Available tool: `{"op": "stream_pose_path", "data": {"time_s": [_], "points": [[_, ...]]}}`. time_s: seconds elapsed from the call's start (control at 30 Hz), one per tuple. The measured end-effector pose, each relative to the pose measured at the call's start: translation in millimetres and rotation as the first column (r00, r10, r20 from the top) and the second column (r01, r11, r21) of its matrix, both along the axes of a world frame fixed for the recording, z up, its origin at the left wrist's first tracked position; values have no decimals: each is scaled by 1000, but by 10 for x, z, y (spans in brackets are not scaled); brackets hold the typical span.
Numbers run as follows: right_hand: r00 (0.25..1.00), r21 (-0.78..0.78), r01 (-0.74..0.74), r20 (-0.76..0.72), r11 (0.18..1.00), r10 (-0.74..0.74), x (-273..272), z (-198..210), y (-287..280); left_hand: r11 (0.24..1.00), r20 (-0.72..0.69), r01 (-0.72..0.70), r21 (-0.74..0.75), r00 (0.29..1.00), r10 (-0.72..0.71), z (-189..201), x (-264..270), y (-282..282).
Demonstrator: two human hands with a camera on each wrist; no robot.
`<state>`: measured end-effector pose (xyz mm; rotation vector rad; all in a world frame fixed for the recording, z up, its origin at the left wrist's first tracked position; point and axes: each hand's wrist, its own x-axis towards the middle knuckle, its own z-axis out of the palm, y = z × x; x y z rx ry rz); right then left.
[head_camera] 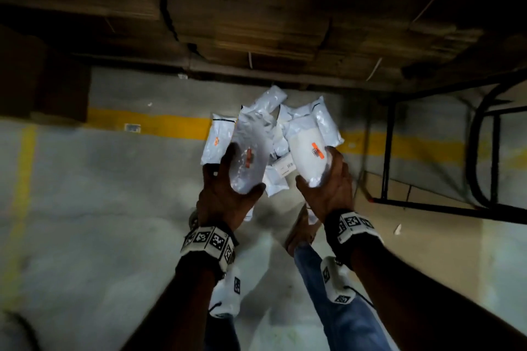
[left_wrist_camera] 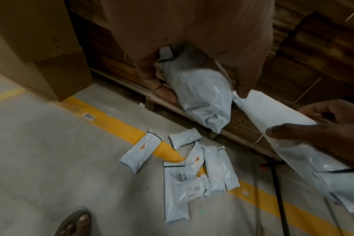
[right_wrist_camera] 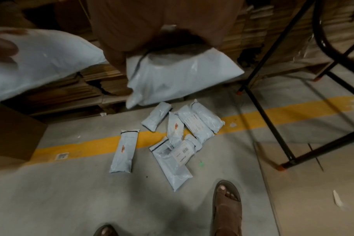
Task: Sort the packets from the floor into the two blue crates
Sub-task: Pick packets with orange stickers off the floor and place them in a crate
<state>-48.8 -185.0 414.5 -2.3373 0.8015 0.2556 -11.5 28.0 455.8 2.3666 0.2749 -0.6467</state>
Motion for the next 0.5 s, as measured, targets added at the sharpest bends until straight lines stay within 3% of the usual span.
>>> {"op": "stream_pose_path", "data": {"time_s": [0.3, 0.5], "points": [[965, -16, -145, 221, 989, 145, 142, 1549, -272, 994, 151, -103, -26, 983, 106, 1676, -335, -192], [940, -84, -109, 314, 990, 130, 95, 2202, -340, 984, 256, -131, -119, 954, 158, 2259, -483, -333]]}}
